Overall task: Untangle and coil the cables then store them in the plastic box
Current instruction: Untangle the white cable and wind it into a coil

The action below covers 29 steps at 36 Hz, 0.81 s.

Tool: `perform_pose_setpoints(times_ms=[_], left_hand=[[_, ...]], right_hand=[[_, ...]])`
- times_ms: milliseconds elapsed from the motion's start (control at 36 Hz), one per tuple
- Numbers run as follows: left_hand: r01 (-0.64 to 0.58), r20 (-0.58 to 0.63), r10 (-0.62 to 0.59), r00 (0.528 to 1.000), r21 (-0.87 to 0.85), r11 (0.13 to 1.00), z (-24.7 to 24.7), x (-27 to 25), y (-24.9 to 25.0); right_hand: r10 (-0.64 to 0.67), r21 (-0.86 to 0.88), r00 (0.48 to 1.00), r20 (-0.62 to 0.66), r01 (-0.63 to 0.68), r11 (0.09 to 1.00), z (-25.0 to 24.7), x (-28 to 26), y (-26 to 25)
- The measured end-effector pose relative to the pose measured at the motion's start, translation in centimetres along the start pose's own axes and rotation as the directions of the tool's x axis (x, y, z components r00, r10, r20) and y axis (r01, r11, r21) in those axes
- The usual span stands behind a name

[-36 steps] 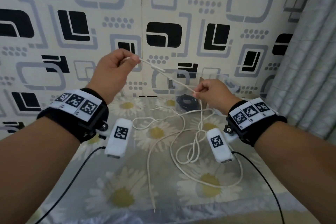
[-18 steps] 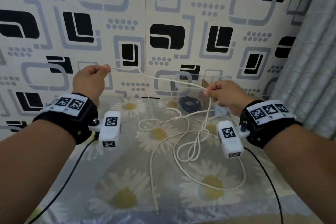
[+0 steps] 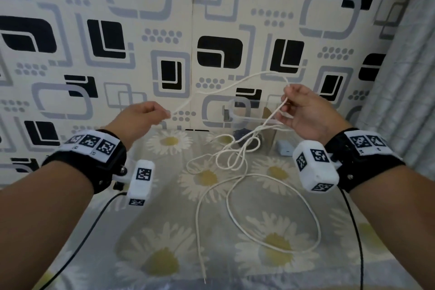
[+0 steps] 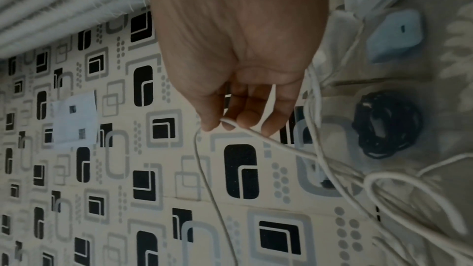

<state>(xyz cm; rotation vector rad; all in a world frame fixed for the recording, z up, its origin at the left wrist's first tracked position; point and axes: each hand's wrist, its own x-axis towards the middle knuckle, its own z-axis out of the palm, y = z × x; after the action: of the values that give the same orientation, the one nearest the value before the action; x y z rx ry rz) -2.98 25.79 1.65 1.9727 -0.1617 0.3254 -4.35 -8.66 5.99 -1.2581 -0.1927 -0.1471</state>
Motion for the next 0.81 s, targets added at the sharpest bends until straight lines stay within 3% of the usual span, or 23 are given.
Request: perform_pose_setpoints(times_ms=[167,306,361,500,667,806], left_hand=[[-0.039,0.343,-0.051,0.938,0.250,0.967,1.6,-1.0,0.5],[-0.075,0.596,-0.144,0.790,0.327,0.942,2.9,-1.9,1.2],[-0.144,0.619,-0.118,0.776,0.356,0.923,3.6,-2.0,1.3],[-0.224,0.573,0.034,0.819,0.265,0.938,5.4,-2.2,1.4],[-0.357,0.637,0.097,0.765,0.294,0.887,7.0,-2.7,2.3],[-0.371,0.570,0.155,0.807,0.284,0.884,7.9,-2.7,2.7]], right_hand=[[-0.071,0.104,0.994,0.078,0.063,0.993,1.3,-0.5,-0.5],[-0.098,0.070,0.979,0.181,0.087,0.994,2.1,-1.1,-0.6],[-0.107,0.030,0.972,0.207,0.103,0.994,2.3,-1.2,-0.5],[-0.126,-0.037,0.958,0.256,0.140,0.990,3.0,-1.7,-0.4],[-0.150,-0.069,0.946,0.288,0.177,0.982,3.2,-2.2,-0.5],[-0.137,-0.117,0.949,0.282,0.176,0.977,3.1,-2.4,-0.4]])
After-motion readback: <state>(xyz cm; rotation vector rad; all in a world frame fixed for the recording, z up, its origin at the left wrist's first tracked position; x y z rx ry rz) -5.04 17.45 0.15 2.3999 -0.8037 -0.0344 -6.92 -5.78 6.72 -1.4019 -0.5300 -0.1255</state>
